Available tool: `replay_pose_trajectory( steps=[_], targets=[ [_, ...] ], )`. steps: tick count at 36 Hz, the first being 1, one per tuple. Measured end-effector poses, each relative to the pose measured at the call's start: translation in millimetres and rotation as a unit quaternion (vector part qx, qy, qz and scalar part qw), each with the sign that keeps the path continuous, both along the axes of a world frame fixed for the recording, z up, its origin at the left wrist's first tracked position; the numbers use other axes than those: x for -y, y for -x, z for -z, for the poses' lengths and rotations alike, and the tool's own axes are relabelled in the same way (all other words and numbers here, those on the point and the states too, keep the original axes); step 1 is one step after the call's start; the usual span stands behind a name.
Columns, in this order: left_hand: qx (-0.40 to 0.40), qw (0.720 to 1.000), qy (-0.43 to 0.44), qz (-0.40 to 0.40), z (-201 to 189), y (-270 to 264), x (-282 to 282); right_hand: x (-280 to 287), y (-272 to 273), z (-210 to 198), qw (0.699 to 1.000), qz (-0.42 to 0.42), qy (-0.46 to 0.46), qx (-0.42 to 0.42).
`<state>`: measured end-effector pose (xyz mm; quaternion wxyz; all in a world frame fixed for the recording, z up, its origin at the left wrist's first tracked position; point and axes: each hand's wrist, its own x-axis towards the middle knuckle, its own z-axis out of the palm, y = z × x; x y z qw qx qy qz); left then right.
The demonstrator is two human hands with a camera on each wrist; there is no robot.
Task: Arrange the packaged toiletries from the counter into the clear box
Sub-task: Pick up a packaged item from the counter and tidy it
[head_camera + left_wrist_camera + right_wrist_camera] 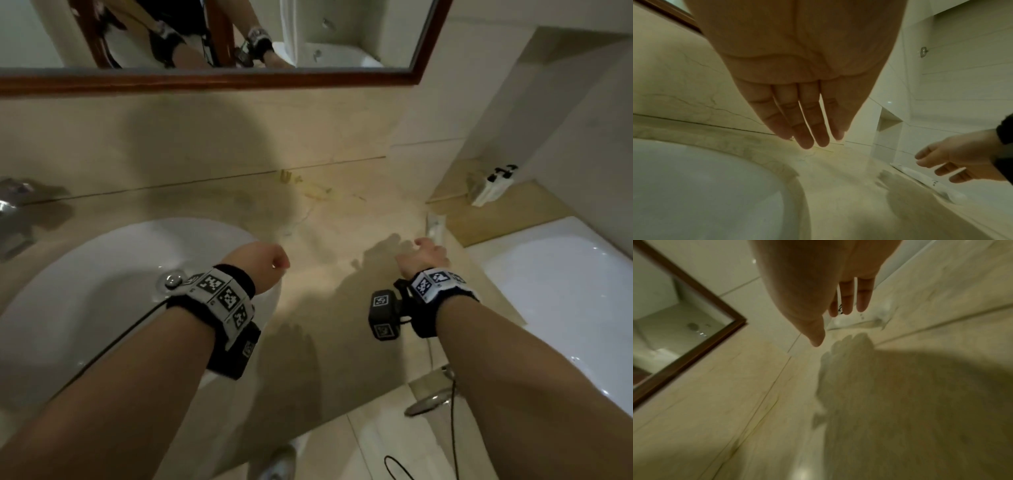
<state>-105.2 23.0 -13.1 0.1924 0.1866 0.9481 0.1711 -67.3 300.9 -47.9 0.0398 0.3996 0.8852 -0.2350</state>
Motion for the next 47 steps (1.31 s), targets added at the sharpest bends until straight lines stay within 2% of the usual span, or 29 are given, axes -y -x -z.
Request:
replay_pose_trajectory(
  steps=[3,5,9,14,19,23,27,30,34,40,43,47],
  targets=[
    [0.009,1.0,-0.013,-0.012,1.3,4.2,-13.5,-24.9,0.9,6.6,0.998,0.063,-0.001,-0.002],
    [0.01,1.0,-0.019,-0.02,2.6,5.3,-20.3,-37.1,-0.7,10.4,0.997,0.076,0.002,0.024],
    [0.02,0.999,-0.023,-0.034,10.9,4.5,-27.6,-53.4,-3.1,25.9,0.994,0.069,0.021,0.079],
    [0.029,0.999,-0.017,-0.036,14.7,5.7,-28.9,-54.1,1.9,35.1,0.992,0.08,-0.029,0.098],
    [0.025,0.999,-0.019,-0.04,13.8,8.2,-28.0,-50.7,9.9,33.3,0.993,0.048,0.01,0.108],
    [0.025,0.998,-0.025,-0.043,11.7,9.8,-27.9,-43.5,12.3,26.6,0.995,0.051,0.034,0.074],
    [0.02,0.998,-0.038,-0.052,13.1,10.6,-25.6,-35.2,9.9,20.2,0.996,0.047,0.072,-0.024],
    [0.011,0.997,-0.05,-0.062,15.2,10.1,-23.1,-20.3,8.9,12.5,0.993,0.0,0.079,-0.083],
    [-0.005,0.995,-0.063,-0.083,17.1,7.3,-16.9,4.0,10.2,2.5,0.985,-0.088,0.102,-0.108],
    [-0.067,0.994,-0.022,-0.081,21.2,0.5,-1.5,44.3,1.6,-5.0,0.958,-0.251,0.122,-0.062],
    [-0.075,0.993,-0.015,-0.091,21.5,-4.0,10.0,65.2,-3.0,-8.5,0.935,-0.335,0.101,-0.054],
    [-0.068,0.994,0.007,-0.089,18.4,-10.2,28.0,89.3,-5.5,-16.2,0.909,-0.404,0.091,-0.04]
  ],
)
